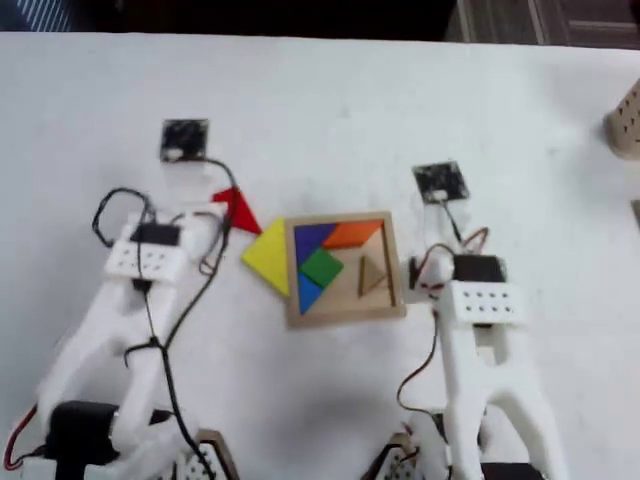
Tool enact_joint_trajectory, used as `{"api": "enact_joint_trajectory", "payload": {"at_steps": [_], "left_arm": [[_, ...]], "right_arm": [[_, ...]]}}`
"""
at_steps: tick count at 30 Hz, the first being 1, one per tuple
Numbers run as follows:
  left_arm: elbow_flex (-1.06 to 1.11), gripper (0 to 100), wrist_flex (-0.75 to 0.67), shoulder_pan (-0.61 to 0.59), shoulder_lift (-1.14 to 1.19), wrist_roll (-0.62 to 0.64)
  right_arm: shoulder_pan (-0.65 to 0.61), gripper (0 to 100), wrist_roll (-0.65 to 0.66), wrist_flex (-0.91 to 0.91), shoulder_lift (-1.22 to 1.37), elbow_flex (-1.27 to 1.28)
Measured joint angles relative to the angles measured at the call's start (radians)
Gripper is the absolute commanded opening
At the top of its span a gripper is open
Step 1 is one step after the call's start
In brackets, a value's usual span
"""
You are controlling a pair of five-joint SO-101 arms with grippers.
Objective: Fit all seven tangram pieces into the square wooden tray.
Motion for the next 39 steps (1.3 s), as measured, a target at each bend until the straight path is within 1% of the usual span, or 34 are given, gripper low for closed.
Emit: {"api": "enact_joint_trajectory", "payload": {"at_steps": [3,6,9,14,20,23,25,30,33,35,39], "left_arm": [[0.025,2,-0.051,-0.028,-0.002,-0.002],[0.028,2,-0.068,-0.032,-0.005,-0.003],[0.028,2,-0.069,-0.035,-0.005,-0.003],[0.028,2,-0.072,-0.035,-0.005,-0.003],[0.028,2,-0.072,-0.035,-0.005,-0.005],[0.028,2,-0.074,-0.035,-0.005,-0.005],[0.028,2,-0.074,-0.035,-0.005,-0.005],[0.028,2,-0.074,-0.035,-0.005,-0.005],[0.028,2,-0.074,-0.035,-0.005,-0.005],[0.028,2,-0.074,-0.035,-0.005,-0.005],[0.028,2,-0.094,-0.035,-0.005,-0.005]], "right_arm": [[-0.064,1.8,-0.066,-0.083,0.068,-0.006],[-0.077,1.8,-0.120,-0.192,0.187,-0.006],[-0.094,1.8,-0.121,-0.255,0.299,-0.006],[-0.158,1.8,-0.106,-0.275,0.379,-0.026],[-0.193,1.8,-0.101,-0.275,0.387,-0.034],[-0.193,1.8,-0.101,-0.236,0.387,-0.038],[-0.190,1.8,-0.101,-0.232,0.382,-0.038],[-0.137,1.8,-0.101,-0.221,0.292,-0.034],[-0.138,1.8,-0.132,-0.221,0.242,-0.028],[-0.141,1.8,-0.146,-0.247,0.226,-0.026],[-0.201,1.8,-0.147,-0.361,0.222,-0.008]]}}
